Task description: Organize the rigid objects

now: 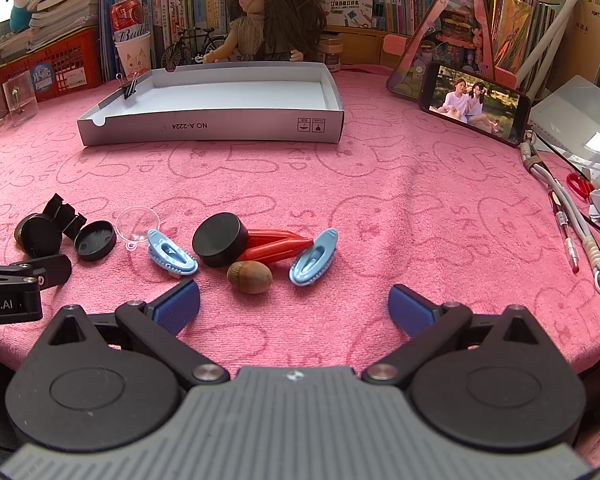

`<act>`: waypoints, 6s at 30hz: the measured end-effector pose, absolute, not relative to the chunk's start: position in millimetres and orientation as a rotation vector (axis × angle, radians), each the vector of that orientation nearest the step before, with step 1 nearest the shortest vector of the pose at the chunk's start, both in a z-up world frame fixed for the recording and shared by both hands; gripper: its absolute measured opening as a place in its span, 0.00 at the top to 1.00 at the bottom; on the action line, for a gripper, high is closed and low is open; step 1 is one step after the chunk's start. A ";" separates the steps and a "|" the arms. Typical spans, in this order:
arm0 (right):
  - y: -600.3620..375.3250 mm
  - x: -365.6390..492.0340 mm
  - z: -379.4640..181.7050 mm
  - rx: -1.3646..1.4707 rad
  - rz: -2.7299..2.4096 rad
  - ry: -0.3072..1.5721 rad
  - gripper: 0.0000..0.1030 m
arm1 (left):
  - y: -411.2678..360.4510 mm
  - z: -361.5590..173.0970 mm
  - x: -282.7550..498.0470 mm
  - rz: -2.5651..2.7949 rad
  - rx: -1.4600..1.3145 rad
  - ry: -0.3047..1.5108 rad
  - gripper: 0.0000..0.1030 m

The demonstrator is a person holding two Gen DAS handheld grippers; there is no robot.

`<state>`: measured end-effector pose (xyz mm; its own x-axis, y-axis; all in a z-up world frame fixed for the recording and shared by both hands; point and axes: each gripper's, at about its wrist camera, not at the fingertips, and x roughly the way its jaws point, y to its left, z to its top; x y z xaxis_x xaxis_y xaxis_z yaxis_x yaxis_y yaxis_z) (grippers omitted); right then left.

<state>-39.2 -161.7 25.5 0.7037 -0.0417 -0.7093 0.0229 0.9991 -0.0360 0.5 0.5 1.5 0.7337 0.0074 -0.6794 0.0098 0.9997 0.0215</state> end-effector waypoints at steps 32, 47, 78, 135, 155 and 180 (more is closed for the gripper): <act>-172.2 -56.2 19.1 -0.033 0.027 0.663 0.00 | 8.0 2.3 -13.3 -0.052 0.042 0.668 0.14; -172.3 -70.3 39.3 0.028 0.139 0.554 0.29 | 0.9 28.0 -36.9 -0.153 0.020 0.526 0.76; -156.4 -64.0 28.3 -0.001 0.174 0.596 0.53 | -19.0 3.9 -36.0 -0.213 0.126 0.587 0.63; -180.8 35.4 61.1 0.131 0.118 0.588 0.74 | 8.1 67.1 71.9 -0.199 -0.101 0.548 0.71; -186.4 117.5 67.6 0.186 0.158 0.581 0.74 | 13.5 64.5 183.7 -0.162 -0.175 0.628 0.71; -175.6 198.4 38.3 0.164 0.109 0.738 0.74 | -8.1 23.0 257.9 -0.094 -0.101 0.758 0.71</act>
